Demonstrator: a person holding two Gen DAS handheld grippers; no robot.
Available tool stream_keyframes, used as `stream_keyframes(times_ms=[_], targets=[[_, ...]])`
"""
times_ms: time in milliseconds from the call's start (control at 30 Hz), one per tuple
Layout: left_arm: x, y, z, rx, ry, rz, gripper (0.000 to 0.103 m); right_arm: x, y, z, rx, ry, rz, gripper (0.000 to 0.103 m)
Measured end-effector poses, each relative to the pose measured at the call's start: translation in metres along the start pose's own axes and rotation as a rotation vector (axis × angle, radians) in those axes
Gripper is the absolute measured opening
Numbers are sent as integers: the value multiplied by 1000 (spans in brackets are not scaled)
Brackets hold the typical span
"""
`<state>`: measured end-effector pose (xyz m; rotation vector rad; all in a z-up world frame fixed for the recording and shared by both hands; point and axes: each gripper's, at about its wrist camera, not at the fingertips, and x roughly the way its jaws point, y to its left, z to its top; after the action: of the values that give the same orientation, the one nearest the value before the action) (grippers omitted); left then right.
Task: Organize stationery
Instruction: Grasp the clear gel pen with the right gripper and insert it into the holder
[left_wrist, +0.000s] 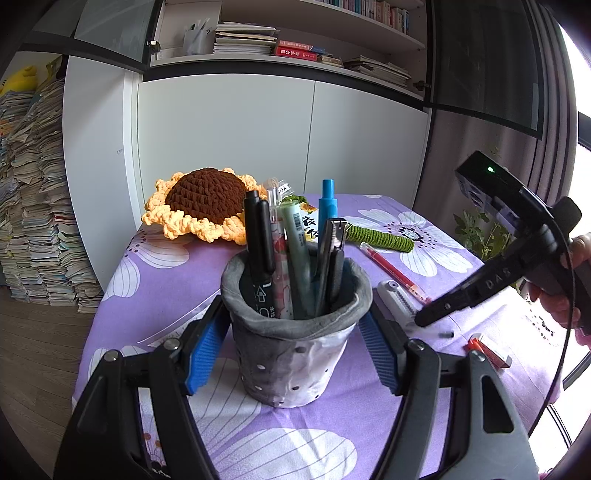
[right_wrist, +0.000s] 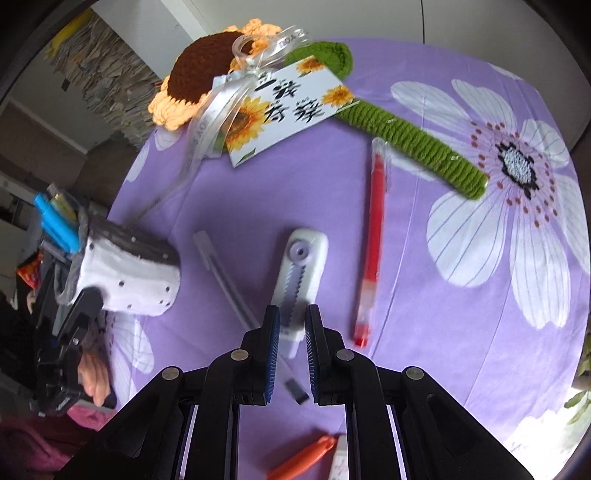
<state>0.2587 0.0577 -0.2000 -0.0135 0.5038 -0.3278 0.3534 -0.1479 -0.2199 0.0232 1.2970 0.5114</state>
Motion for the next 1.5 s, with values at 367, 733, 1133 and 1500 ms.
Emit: stream_keyframes(times_ms=[367, 733, 1133, 1500], targets=[[0, -1, 0, 0, 0, 0, 70, -11, 59, -42, -206, 11, -79, 13], [-1, 2, -1, -6, 2, -3, 70, 22, 112, -35, -512, -1, -210, 13], [-1, 2, -1, -5, 1, -3, 70, 11, 63, -48, -166, 61, -142, 10], [-1, 1, -1, -5, 2, -3, 70, 4, 62, -81, -108, 92, -129, 17]])
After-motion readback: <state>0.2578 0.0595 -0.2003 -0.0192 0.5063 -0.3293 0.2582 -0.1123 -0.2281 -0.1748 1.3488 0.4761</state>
